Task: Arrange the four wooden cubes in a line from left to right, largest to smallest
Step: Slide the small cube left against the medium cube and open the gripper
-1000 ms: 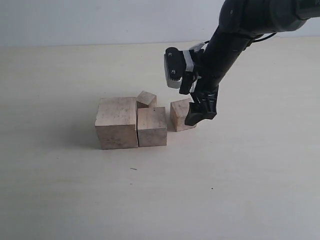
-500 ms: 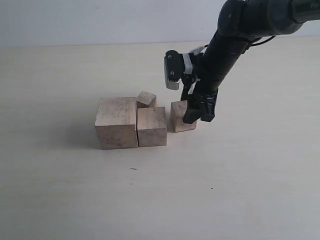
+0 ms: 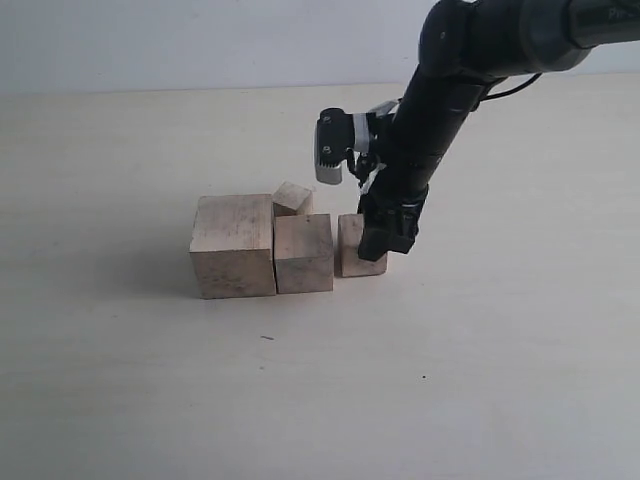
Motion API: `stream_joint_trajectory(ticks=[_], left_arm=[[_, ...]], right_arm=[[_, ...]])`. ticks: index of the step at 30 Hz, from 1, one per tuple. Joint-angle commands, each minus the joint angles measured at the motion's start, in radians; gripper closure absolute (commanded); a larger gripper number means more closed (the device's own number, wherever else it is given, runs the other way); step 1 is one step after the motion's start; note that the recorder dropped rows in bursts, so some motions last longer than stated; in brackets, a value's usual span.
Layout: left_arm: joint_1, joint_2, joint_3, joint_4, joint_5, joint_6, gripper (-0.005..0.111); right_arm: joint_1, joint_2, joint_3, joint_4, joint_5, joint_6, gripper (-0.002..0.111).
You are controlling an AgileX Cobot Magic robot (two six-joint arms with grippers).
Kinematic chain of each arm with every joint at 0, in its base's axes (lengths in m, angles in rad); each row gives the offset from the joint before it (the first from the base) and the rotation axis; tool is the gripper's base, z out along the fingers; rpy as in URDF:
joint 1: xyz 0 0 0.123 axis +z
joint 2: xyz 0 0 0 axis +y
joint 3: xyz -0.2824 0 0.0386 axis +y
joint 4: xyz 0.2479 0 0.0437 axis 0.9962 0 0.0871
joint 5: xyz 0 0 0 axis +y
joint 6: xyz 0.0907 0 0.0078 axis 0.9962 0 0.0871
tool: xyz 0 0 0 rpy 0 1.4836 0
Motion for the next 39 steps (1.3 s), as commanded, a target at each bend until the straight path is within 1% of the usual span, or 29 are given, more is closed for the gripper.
stream_joint_trajectory(ticks=[1, 4, 11, 27, 39], left_arm=[[0.003, -0.006, 0.004, 0.001, -0.011, -0.001, 0.107], [0.003, -0.006, 0.004, 0.001, -0.011, -0.001, 0.107], [0.003, -0.006, 0.004, 0.001, -0.011, -0.001, 0.107], [0.003, -0.006, 0.004, 0.001, -0.011, -0.001, 0.107], [0.003, -0.006, 0.004, 0.001, -0.011, -0.001, 0.107]], right_arm=[[0.051, -0.003, 0.004, -0.123, -0.042, 0.188, 0.108], [0.071, -0.003, 0.004, -0.137, -0.057, 0.264, 0.108], [0.094, -0.003, 0.004, -0.152, -0.057, 0.258, 0.108], [0.094, -0.003, 0.004, -0.152, -0.001, 0.092, 0.108], [0.094, -0.003, 0.004, -0.07, -0.001, 0.062, 0.108]])
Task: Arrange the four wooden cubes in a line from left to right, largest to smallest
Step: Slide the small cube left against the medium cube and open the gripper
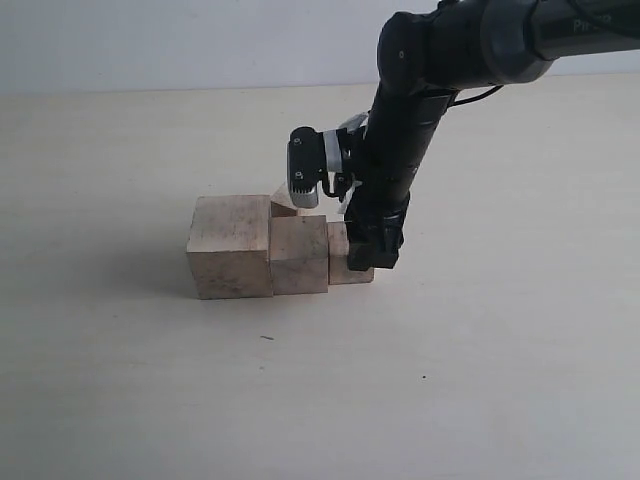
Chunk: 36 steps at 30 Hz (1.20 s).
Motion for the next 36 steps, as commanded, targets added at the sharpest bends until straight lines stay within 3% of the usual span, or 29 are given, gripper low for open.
stream_joint_trajectory(ticks=[1, 24, 28, 36], left_arm=[[0.003, -0.006, 0.004, 0.001, -0.011, -0.001, 0.107], [0.003, -0.006, 0.004, 0.001, -0.011, -0.001, 0.107], [0.003, -0.006, 0.004, 0.001, -0.011, -0.001, 0.107], [0.003, -0.006, 0.004, 0.001, -0.011, -0.001, 0.107]], right_arm=[[0.008, 0.003, 0.004, 0.044, 0.015, -0.008, 0.108], [0.008, 0.003, 0.004, 0.068, -0.004, -0.009, 0.107], [0.008, 0.003, 0.004, 0.068, -0.007, -0.009, 0.092], [0.008, 0.003, 0.004, 0.122, -0.018, -0.007, 0.044]])
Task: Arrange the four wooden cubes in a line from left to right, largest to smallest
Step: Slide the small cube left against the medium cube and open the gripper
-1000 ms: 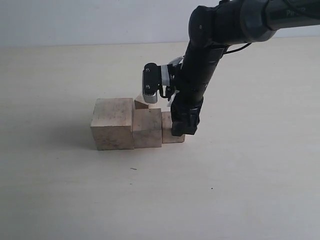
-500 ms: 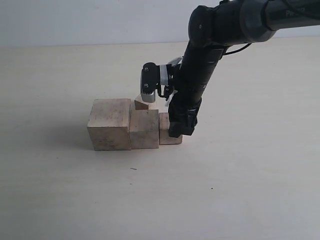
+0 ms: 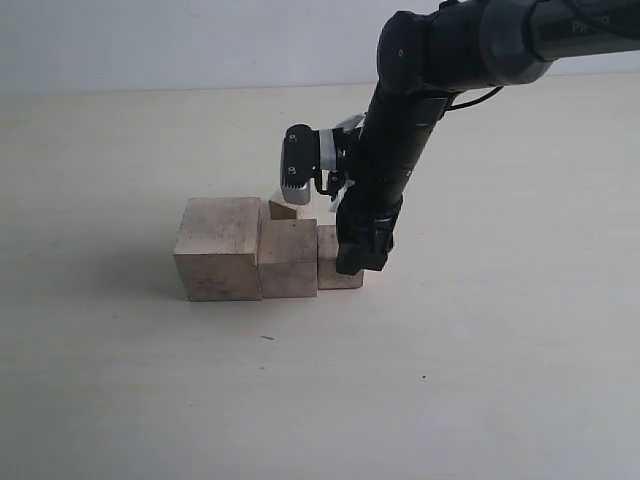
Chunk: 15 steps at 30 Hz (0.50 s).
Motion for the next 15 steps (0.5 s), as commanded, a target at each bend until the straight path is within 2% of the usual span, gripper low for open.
stream_joint_trajectory(ticks=[1, 3, 8, 15], left_arm=[[0.003, -0.006, 0.004, 0.001, -0.011, -0.001, 0.107], [0.003, -0.006, 0.004, 0.001, -0.011, -0.001, 0.107], [0.003, -0.006, 0.004, 0.001, -0.011, -0.001, 0.107], [0.003, -0.006, 0.004, 0.001, -0.011, -0.001, 0.107]], right_arm=[[0.008, 0.003, 0.004, 0.047, -0.02, -0.006, 0.04], [0.008, 0.003, 0.004, 0.047, -0.032, 0.007, 0.033], [0.008, 0.003, 0.004, 0.047, -0.04, 0.035, 0.021], [0.008, -0.03, 0.004, 0.039, -0.034, 0.081, 0.018]])
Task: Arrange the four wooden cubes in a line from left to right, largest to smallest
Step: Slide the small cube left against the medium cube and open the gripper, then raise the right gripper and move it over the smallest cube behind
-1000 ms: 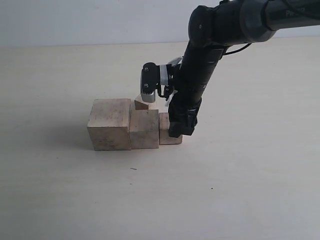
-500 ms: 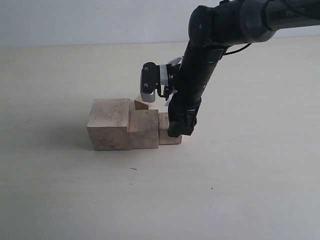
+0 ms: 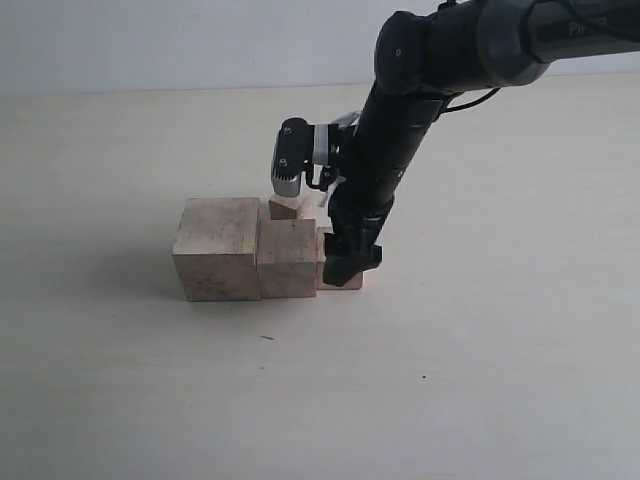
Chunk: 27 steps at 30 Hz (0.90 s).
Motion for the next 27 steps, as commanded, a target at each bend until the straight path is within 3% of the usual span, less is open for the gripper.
stream_joint_trajectory(ticks=[1, 13, 27], left_arm=[[0.003, -0.006, 0.004, 0.001, -0.011, -0.001, 0.107], [0.003, -0.006, 0.004, 0.001, -0.011, -0.001, 0.107], [0.003, -0.006, 0.004, 0.001, -0.011, -0.001, 0.107]], right_arm=[[0.004, -0.043, 0.004, 0.001, 0.007, 0.057, 0.018], [0.004, -0.189, 0.004, -0.038, 0.043, 0.301, 0.023], [0.004, -0.188, 0.004, -0.059, -0.401, 0.518, 0.027]])
